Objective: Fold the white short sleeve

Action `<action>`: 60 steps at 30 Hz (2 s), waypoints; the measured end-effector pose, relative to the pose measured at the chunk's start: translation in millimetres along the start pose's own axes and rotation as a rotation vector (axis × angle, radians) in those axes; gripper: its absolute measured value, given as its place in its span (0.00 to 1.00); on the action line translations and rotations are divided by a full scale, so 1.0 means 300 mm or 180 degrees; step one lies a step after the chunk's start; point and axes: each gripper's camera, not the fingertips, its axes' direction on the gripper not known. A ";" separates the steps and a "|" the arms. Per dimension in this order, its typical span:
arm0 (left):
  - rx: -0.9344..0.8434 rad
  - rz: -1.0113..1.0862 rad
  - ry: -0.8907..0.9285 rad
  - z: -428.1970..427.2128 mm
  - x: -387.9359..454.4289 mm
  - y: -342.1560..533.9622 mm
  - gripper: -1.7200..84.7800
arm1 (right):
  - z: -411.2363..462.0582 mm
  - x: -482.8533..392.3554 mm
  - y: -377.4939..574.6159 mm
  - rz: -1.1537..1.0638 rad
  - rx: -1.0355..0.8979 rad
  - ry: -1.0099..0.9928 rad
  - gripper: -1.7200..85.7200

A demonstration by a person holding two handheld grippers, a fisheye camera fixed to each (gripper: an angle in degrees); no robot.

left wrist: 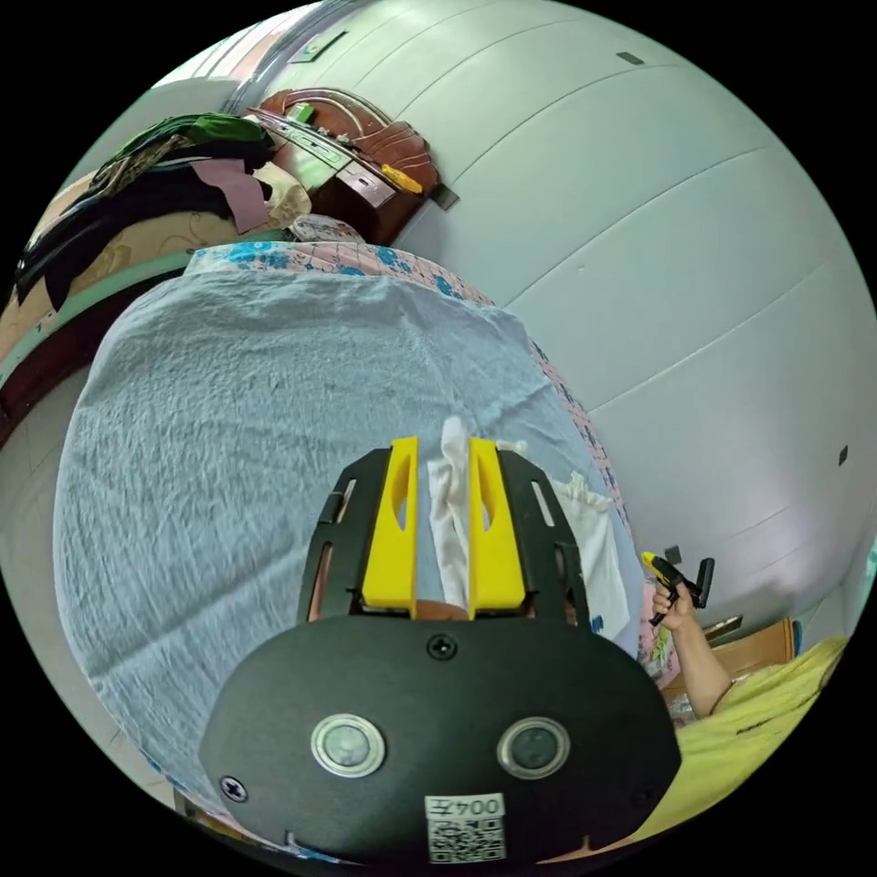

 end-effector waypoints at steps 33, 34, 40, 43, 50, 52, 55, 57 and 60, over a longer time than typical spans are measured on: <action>-0.0942 0.1169 -0.0512 -0.034 0.379 0.676 0.03 | 0.132 -0.428 0.450 -0.0854 -0.0523 0.0700 0.05; -0.0976 0.1147 -0.0541 -0.030 0.376 0.695 0.03 | 0.131 -0.419 0.456 -0.0809 -0.0469 0.0687 0.05; -0.1165 0.1046 -0.0725 0.066 0.413 0.769 0.03 | 0.286 -0.396 0.495 -0.0544 -0.0765 0.0766 0.09; -0.1212 0.1082 -0.0951 0.048 0.464 0.766 0.03 | 0.295 -0.437 0.486 -0.0504 -0.0856 0.1169 0.14; -0.0671 0.1678 -0.1042 0.085 0.745 0.674 0.03 | 0.361 -0.685 0.462 -0.1119 -0.0545 0.1467 0.12; -0.0760 0.1857 -0.1047 0.190 0.808 0.645 0.03 | 0.440 -0.728 0.444 -0.1206 -0.0676 0.1401 0.12; -0.1017 0.1926 -0.1326 0.345 0.834 0.612 0.03 | 0.557 -0.757 0.429 -0.1277 -0.0874 0.1421 0.11; -0.1232 0.1799 -0.1616 0.410 0.799 0.608 0.03 | 0.609 -0.744 0.429 -0.1251 -0.0994 0.1478 0.11; -0.1077 0.1518 -0.1352 0.405 0.761 0.610 0.02 | 0.631 -0.715 0.434 -0.1210 -0.0943 0.1295 0.11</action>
